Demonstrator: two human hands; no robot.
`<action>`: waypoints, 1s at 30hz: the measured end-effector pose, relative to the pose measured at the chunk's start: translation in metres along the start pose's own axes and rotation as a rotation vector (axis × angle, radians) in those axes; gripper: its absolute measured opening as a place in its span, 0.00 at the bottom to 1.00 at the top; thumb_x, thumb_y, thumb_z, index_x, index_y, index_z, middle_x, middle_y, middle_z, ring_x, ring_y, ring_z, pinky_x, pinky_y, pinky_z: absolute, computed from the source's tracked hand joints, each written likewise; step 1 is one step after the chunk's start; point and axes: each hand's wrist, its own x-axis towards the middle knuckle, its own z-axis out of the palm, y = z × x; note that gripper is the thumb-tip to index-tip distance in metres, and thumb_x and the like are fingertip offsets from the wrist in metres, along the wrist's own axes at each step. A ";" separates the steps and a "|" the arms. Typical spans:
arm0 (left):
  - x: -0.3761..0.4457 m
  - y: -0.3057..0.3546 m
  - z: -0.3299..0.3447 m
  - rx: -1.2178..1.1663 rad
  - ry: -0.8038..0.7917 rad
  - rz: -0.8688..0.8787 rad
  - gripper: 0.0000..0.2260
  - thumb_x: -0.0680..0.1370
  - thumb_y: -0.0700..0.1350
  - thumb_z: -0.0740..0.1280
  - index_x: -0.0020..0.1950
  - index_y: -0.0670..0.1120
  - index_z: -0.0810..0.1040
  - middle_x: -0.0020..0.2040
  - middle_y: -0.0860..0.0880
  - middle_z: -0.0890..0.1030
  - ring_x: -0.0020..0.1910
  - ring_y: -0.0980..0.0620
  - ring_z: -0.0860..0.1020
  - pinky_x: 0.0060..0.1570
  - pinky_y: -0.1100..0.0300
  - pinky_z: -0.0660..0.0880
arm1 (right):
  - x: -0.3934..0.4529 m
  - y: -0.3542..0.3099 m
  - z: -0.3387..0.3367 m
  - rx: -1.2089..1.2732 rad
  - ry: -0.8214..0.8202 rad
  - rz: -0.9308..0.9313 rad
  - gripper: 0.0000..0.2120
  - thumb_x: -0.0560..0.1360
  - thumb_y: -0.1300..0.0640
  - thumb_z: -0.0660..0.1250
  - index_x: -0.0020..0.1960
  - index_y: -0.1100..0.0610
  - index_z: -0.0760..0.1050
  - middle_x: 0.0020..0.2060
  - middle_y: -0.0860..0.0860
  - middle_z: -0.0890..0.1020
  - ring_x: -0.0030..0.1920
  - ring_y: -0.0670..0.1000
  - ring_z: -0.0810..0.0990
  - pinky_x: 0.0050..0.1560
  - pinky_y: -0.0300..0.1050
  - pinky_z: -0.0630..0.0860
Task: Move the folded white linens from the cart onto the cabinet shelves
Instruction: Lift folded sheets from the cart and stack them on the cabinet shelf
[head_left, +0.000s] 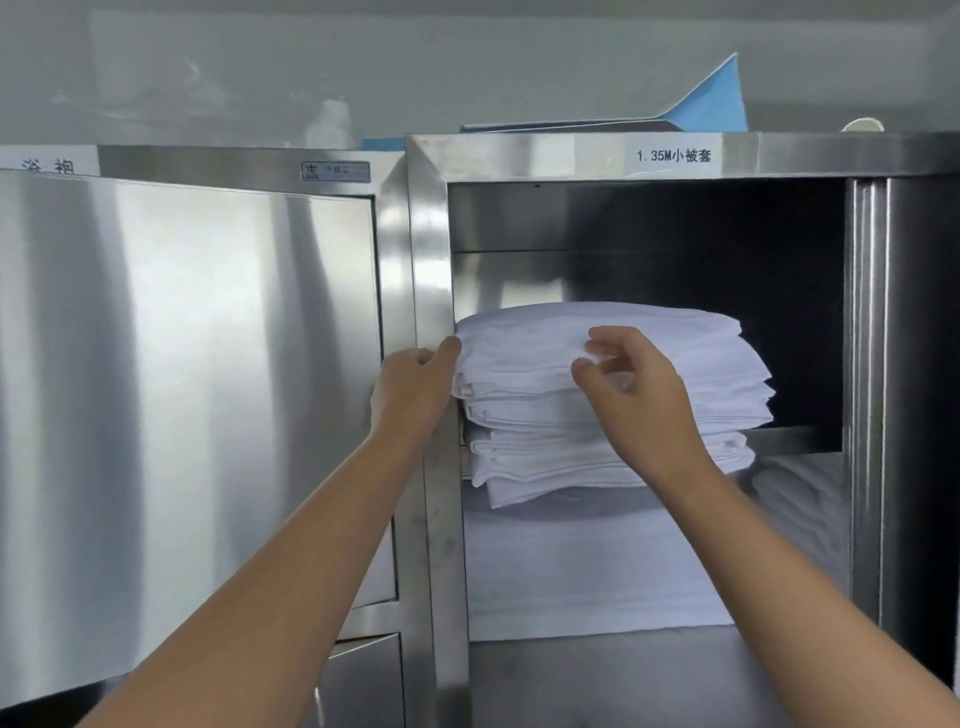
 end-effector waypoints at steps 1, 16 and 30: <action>0.003 0.001 0.000 0.004 -0.006 0.009 0.20 0.72 0.56 0.66 0.25 0.51 0.62 0.28 0.48 0.65 0.29 0.49 0.66 0.35 0.55 0.65 | 0.001 0.002 0.003 -0.120 0.003 -0.075 0.16 0.77 0.52 0.69 0.64 0.50 0.75 0.56 0.42 0.79 0.57 0.44 0.74 0.51 0.31 0.69; 0.025 -0.006 -0.005 -0.063 -0.165 -0.007 0.20 0.78 0.53 0.63 0.50 0.35 0.79 0.44 0.34 0.82 0.34 0.42 0.81 0.34 0.49 0.83 | 0.028 0.007 0.078 -0.665 -0.114 -0.416 0.45 0.63 0.24 0.59 0.71 0.52 0.72 0.70 0.49 0.73 0.72 0.52 0.67 0.75 0.60 0.53; 0.008 -0.021 -0.008 -0.070 -0.233 0.097 0.12 0.79 0.36 0.58 0.50 0.41 0.81 0.35 0.49 0.80 0.31 0.54 0.75 0.30 0.60 0.73 | 0.037 0.002 0.064 -0.646 -0.090 -0.441 0.34 0.67 0.30 0.65 0.62 0.52 0.80 0.59 0.48 0.82 0.61 0.53 0.77 0.64 0.53 0.71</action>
